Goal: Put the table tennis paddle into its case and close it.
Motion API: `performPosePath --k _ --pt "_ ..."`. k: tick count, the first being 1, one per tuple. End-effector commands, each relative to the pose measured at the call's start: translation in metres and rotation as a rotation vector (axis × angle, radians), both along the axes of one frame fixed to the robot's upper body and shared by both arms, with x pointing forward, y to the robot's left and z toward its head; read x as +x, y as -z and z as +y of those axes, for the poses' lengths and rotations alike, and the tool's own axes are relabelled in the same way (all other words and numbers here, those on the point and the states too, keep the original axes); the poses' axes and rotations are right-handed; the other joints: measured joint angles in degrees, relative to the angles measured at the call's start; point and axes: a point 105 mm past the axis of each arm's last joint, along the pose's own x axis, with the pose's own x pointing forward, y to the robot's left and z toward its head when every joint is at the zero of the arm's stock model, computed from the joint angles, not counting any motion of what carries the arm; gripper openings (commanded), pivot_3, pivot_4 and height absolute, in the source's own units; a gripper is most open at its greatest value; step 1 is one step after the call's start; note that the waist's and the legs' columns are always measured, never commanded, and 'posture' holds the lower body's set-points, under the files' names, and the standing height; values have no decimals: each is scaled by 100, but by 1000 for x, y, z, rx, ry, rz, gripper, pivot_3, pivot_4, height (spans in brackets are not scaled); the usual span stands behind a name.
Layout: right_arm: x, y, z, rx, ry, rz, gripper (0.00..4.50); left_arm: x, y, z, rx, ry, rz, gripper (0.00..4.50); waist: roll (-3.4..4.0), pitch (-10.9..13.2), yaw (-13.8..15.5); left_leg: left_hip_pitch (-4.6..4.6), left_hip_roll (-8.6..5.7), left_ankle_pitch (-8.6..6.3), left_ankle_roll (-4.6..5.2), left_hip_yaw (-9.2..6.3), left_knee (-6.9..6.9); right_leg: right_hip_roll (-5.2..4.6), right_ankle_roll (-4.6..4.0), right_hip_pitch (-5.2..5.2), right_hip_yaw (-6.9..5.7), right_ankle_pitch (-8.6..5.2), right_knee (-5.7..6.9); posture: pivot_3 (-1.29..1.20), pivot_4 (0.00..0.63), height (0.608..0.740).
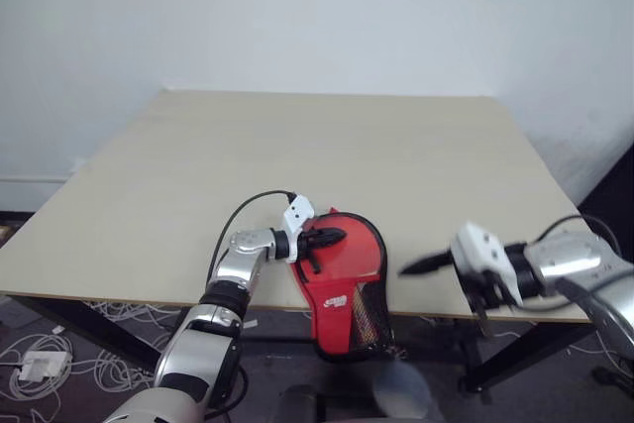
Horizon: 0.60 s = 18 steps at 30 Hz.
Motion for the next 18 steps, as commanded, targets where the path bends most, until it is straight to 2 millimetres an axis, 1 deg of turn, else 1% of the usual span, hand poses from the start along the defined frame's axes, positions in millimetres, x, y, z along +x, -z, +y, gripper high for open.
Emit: performPosePath --k 1,2,3,5,8,11,12,16,18 --pt "67 11 -6 -2 342 -64 4490 -4 16 13 16 -65 65 0 0 -8 -4 1 0 0 0 1 -5 0 -1 -1 1 1 0 0 0 740" --pt "87 19 -6 1 454 -63 4490 -1 11 17 1 -89 49 0 -6 -4 -1 -6 7 1 1 3 -2 8 -6 -10 2 5 2 0 0 740" --pt "104 27 -5 16 545 -53 4490 3 3 23 -18 -120 29 0 -13 -4 -3 -6 7 6 8 4 -5 8 -7 -11 4 6 2 0 0 740" --pt "121 42 1 31 645 -23 4490 8 -9 34 -50 -174 -2 0 -16 -1 -24 -9 8 15 24 8 -10 10 -3 -17 10 10 5 0 0 740" --pt "132 62 11 33 705 26 4490 10 -22 49 -77 -236 -34 0 -21 6 -76 -32 8 16 26 12 -19 16 -13 -29 22 26 9 0 0 740" --pt "137 81 19 41 740 84 4490 9 -31 65 -79 -290 -54 0 -20 7 -123 -83 7 17 26 14 -24 23 -13 -86 39 29 23 0 0 740" --pt "137 84 20 44 739 95 4490 8 -32 68 -78 -297 -55 0 -18 9 -124 -107 7 18 26 14 -20 26 -14 -108 42 31 29 0 0 740" --pt "136 98 28 48 729 146 4490 5 -35 82 -72 -344 -57 0 -18 10 -125 -105 7 18 27 15 -20 26 -14 -104 40 31 29 0 0 740" --pt "133 102 34 65 711 177 4490 4 -36 89 -68 -367 -55 0 -17 10 -147 -101 7 19 26 15 -14 27 -14 -101 40 31 29 0 0 740"
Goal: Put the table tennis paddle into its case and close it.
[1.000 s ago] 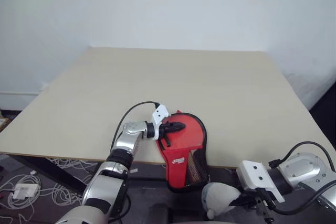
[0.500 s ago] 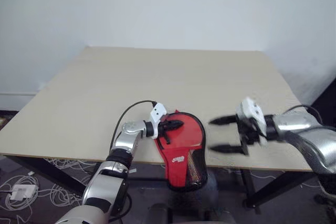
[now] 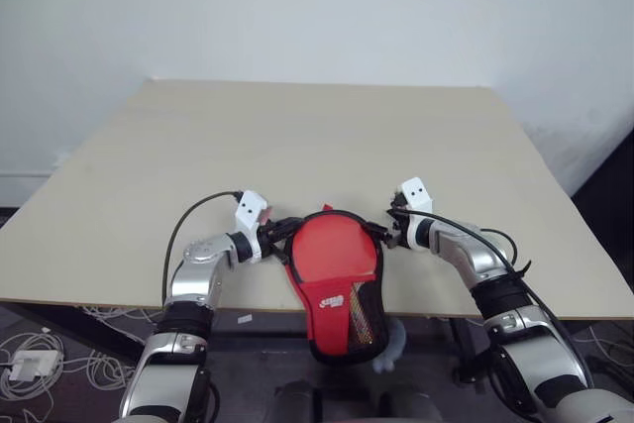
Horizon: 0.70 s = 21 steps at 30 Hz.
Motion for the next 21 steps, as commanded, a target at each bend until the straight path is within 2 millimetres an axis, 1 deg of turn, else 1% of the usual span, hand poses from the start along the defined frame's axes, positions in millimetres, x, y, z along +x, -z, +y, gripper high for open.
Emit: performPosePath --k 1,3,5,12,14,16,17,21 --pt "1 -3 7 38 -18 -5 4321 4 -18 11 -6 -38 -54 0 1 1 -17 3 0 1 0 -1 2 0 0 3 0 0 1 0 0 740" --pt "0 -2 12 48 -26 -4 3886 4 -18 14 -4 -49 -52 0 1 1 -43 3 0 3 -1 -1 5 0 0 3 0 0 5 0 0 740" --pt "-2 -3 17 67 -38 -1 3253 4 -17 16 -1 -54 -50 0 1 1 -54 4 0 4 -1 -1 11 0 0 4 0 1 10 0 0 740" --pt "-4 -6 28 99 -47 3 734 4 -14 17 4 -61 -40 0 1 1 -110 6 0 8 -7 -1 31 1 1 -5 2 -1 54 0 0 740" --pt "-4 -8 29 107 -52 -2 89 4 -13 17 4 -62 -39 0 2 1 -112 8 0 12 -6 -1 33 1 8 -5 2 -5 59 0 0 740" --pt "-1 -11 26 95 -38 -24 38 5 -13 17 5 -64 -40 0 2 1 -112 9 0 14 -6 -1 35 2 9 -4 2 -6 62 0 0 740" --pt "5 -14 18 69 7 -50 38 5 -14 19 6 -67 -42 0 2 1 -112 9 0 15 -6 -1 36 2 9 -5 2 -6 62 0 0 740" --pt "35 -22 -27 -34 228 -116 38 7 -15 28 22 -90 -49 0 5 5 -104 8 0 16 -5 -1 42 1 9 -3 2 -5 64 0 0 740"
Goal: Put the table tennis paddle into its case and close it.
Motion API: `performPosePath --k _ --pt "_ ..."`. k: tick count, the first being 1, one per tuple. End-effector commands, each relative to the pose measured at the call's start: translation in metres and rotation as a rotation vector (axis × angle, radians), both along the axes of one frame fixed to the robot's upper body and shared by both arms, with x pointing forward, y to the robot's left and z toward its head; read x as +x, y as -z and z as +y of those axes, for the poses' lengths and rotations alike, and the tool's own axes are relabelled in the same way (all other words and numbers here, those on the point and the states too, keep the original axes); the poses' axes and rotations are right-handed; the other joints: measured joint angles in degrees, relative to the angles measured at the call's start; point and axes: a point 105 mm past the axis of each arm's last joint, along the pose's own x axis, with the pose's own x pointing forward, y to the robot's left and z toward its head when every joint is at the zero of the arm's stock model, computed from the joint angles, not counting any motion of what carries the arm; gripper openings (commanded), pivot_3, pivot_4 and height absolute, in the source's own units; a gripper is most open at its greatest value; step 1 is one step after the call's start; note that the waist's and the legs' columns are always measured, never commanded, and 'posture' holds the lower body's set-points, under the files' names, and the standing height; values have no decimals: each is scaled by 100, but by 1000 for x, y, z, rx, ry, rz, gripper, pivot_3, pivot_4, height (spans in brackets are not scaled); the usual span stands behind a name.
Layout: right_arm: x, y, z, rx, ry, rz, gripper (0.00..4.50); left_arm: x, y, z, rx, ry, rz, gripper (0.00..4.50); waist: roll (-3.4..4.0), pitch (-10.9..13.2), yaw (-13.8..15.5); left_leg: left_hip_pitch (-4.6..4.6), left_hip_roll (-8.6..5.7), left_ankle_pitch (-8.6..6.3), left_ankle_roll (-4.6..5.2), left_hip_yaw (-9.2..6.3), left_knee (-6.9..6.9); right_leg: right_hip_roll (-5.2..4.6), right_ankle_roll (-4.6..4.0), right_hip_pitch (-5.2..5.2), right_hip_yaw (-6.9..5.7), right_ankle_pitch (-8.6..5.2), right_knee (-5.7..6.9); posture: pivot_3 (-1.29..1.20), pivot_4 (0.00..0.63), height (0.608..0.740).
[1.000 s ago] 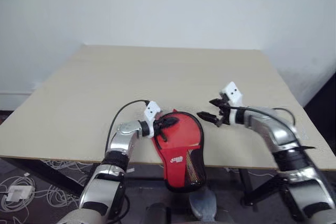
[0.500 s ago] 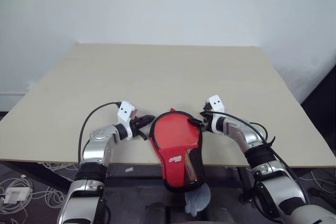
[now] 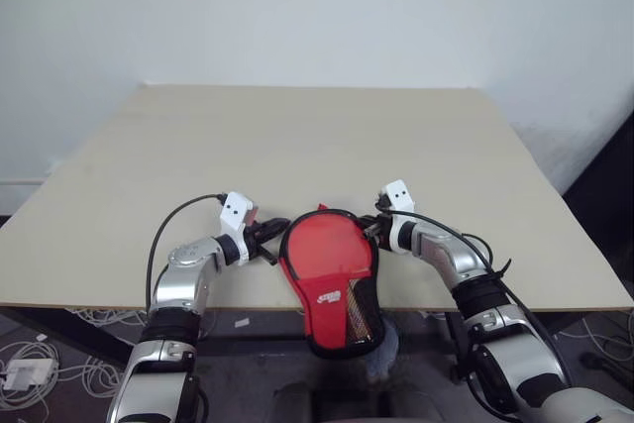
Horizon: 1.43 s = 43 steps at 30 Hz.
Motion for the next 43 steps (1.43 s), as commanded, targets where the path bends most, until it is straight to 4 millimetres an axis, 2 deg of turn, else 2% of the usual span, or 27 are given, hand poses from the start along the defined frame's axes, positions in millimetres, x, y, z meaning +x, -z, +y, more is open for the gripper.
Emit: performPosePath --k 1,4,7,9,12,17,18,21,26,28,30,33,36,38,43 --pt "41 -28 -64 -116 286 -132 38 9 -18 14 5 -37 -68 0 3 3 4 0 0 2 1 0 4 -1 0 2 0 0 1 0 0 740" --pt "61 -42 -110 -163 494 -188 38 9 -19 18 3 -48 -69 0 4 11 12 -4 -12 6 6 -3 14 -9 0 5 0 3 0 0 0 740" --pt "70 -52 -147 -172 663 -200 38 10 -18 20 2 -61 -71 0 -3 16 -4 -9 -22 7 11 -1 9 -17 -8 3 6 9 -5 0 0 740" --pt "72 -54 -160 -194 717 -209 38 9 -18 21 1 -65 -71 0 -6 18 -11 -9 -22 7 11 7 -5 -14 -7 -4 20 10 -6 0 0 740" --pt "71 -48 -165 -214 753 -199 38 8 -16 21 -2 -69 -69 0 -5 18 -89 -3 -17 8 12 11 -27 -2 -7 -12 33 10 -4 0 0 740" --pt "66 -29 -152 -238 710 -167 38 6 -14 25 -1 -81 -64 0 -4 19 -192 -1 -15 9 13 16 -33 2 -6 -15 44 10 -4 0 0 740" --pt "66 -26 -148 -230 694 -160 250 6 -15 26 0 -85 -64 0 -4 19 -204 0 -15 9 13 17 -32 1 -6 -14 45 10 -4 0 0 740" --pt "67 -27 -136 -185 647 -161 1092 7 -16 30 4 -94 -66 0 -4 19 -248 2 -15 9 13 15 -29 2 -6 -12 44 11 -2 0 0 740" --pt "69 -57 -132 -138 527 -266 2941 7 -24 38 5 -115 -86 0 -3 19 -324 3 -15 10 14 12 -28 1 -5 -10 43 11 0 0 0 740" --pt "65 -74 -129 -106 435 -310 3645 8 -27 47 14 -133 -96 0 -3 20 -319 2 -14 10 14 10 -29 1 -5 -11 43 11 0 0 0 740" --pt "48 -88 -118 -53 286 -318 4411 5 -29 57 43 -147 -98 0 -3 20 -313 -1 -14 9 14 6 -29 1 -4 -13 41 11 0 0 0 740" --pt "23 -95 -102 -23 150 -305 4463 1 -29 68 45 -167 -88 0 -3 20 -287 -1 -12 9 14 2 -31 0 -2 -11 35 10 -1 0 0 740" --pt "-1 -89 -86 11 22 -258 4463 -5 -26 77 52 -189 -76 0 -4 20 -286 2 -11 9 14 4 -25 -2 -1 -7 33 9 0 0 0 740" --pt "-9 -81 -78 2 -10 -230 4463 -9 -22 81 64 -203 -69 0 -5 21 -287 4 -10 9 13 6 -19 -2 3 -5 33 7 1 0 0 740" --pt "-19 -62 -60 -1 -43 -170 4463 -25 -4 72 41 -210 -30 0 -9 23 -285 5 -8 9 14 11 -9 -6 3 -5 34 7 3 0 0 740"
